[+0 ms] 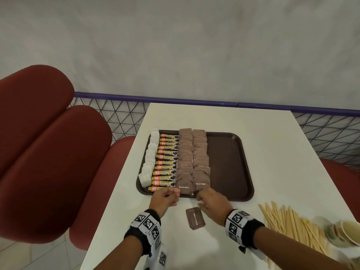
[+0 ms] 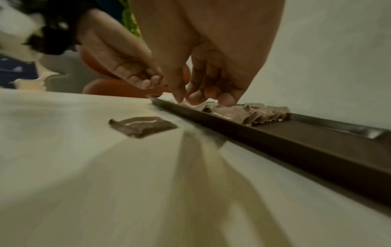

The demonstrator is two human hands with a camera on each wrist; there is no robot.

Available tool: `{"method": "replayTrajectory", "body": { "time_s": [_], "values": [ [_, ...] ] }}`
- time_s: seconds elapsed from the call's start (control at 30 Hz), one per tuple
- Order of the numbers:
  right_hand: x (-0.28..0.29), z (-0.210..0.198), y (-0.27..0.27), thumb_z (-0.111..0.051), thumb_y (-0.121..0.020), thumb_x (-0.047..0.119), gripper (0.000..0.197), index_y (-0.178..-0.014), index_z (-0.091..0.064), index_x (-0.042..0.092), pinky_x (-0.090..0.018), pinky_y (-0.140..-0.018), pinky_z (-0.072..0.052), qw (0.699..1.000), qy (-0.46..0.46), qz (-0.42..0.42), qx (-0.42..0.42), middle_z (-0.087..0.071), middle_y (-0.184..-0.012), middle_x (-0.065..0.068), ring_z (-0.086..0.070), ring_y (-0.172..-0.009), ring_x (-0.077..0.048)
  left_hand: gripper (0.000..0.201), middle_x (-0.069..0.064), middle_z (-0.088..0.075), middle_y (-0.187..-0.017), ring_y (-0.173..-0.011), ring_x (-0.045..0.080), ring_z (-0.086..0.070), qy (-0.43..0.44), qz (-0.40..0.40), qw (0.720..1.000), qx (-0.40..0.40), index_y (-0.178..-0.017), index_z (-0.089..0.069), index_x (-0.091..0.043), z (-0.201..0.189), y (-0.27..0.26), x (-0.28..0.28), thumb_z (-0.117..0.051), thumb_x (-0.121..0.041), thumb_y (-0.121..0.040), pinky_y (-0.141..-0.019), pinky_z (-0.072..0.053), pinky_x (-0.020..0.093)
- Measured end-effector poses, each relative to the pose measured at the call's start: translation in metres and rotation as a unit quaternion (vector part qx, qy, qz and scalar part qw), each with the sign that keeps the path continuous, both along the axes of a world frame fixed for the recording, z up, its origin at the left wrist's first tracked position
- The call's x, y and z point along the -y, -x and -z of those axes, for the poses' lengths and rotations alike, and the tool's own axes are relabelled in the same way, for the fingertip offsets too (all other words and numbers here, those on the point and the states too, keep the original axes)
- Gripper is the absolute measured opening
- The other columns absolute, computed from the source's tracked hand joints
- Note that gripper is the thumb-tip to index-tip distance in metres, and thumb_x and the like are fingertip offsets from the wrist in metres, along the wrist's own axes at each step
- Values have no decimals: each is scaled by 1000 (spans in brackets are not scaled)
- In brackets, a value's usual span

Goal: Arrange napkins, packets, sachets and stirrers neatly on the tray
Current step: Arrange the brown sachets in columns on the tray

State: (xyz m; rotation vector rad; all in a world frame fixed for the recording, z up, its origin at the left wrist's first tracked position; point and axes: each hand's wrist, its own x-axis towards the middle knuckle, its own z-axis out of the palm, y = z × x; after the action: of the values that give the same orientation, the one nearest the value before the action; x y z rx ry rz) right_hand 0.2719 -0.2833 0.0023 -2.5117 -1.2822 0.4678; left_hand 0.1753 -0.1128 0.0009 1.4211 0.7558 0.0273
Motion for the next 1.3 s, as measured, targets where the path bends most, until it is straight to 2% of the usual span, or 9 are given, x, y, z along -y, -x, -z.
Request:
{"method": "replayTrajectory", "body": {
  "time_s": [0.17,0.3,0.43,0.53,0.7,0.77,0.93,1.13,1.3],
  "values": [
    [8,23,19,-49,-91,32,50,-137,-38,17,-35,-98,-38,995,91,-34,-3,-43,-131,-6,-39,-123,-24,13,3,-64,-79,-68,13,-58,-33,38,999,-7,-89,-64,-15,-1,0,5,-59,-3,-88,-64,-51,20],
    [5,27,18,-55,-88,26,32,-117,-52,12,-32,-93,-37,997,73,-11,-20,-45,-121,-6,-39,-114,-23,12,0,-62,-78,-70,11,-57,-57,77,995,-32,-93,-64,-14,2,3,7,-59,-4,-88,-65,-48,19],
    [3,20,17,-58,-83,9,17,-94,-48,16,-23,-74,-40,983,8,76,-166,-49,-91,1,-46,-83,-15,12,-1,-60,-80,-74,10,-56,-74,98,992,-39,-98,-63,-15,5,5,10,-59,-8,-89,-64,-47,17],
    [2,9,14,-58,-83,-1,27,-93,-41,18,-10,-55,-42,939,-118,162,-280,-49,-76,8,-48,-62,-4,14,1,-61,-88,-76,10,-57,-68,99,992,-35,-102,-62,-15,3,4,12,-57,-9,-90,-63,-47,16],
    [-8,1,4,-51,-86,-12,24,-89,-45,11,-23,-46,-49,816,-266,262,-442,-55,-71,-10,-57,-45,-11,16,3,-63,-96,-80,13,-59,-28,84,996,-13,-107,-58,-15,-2,-2,17,-58,-14,-91,-64,-47,18],
    [-10,1,3,-51,-87,-12,23,-84,-46,10,-23,-46,-51,803,-268,260,-465,-57,-69,-14,-59,-44,-12,8,2,-65,-89,-77,14,-61,-25,84,996,1,-97,-61,-17,-4,-5,19,-59,-12,-90,-65,-49,20],
    [-6,5,-6,-66,-82,3,21,-81,-53,20,-23,-64,-44,879,-220,223,-361,-56,-78,-5,-53,-72,-15,13,4,-67,-85,-75,18,-61,-53,70,996,18,-84,-62,-21,-3,-10,17,-63,-9,-87,-66,-51,25],
    [-9,-6,-28,-70,-78,6,20,-77,-57,21,-31,-79,-46,905,-196,216,-310,-55,-76,0,-53,-80,-17,17,4,-65,-86,-75,12,-60,-75,53,996,22,-105,-67,-10,-5,-16,13,-56,-9,-92,-64,-51,18],
    [-4,-7,-52,-69,-80,11,13,-79,-58,19,-21,-74,-40,910,-150,302,-240,-60,-82,-4,-55,-80,-16,28,7,-64,-108,-86,13,-61,-74,2,997,19,-119,-63,-12,1,-12,8,-56,-12,-92,-64,-51,16]
  ]
}}
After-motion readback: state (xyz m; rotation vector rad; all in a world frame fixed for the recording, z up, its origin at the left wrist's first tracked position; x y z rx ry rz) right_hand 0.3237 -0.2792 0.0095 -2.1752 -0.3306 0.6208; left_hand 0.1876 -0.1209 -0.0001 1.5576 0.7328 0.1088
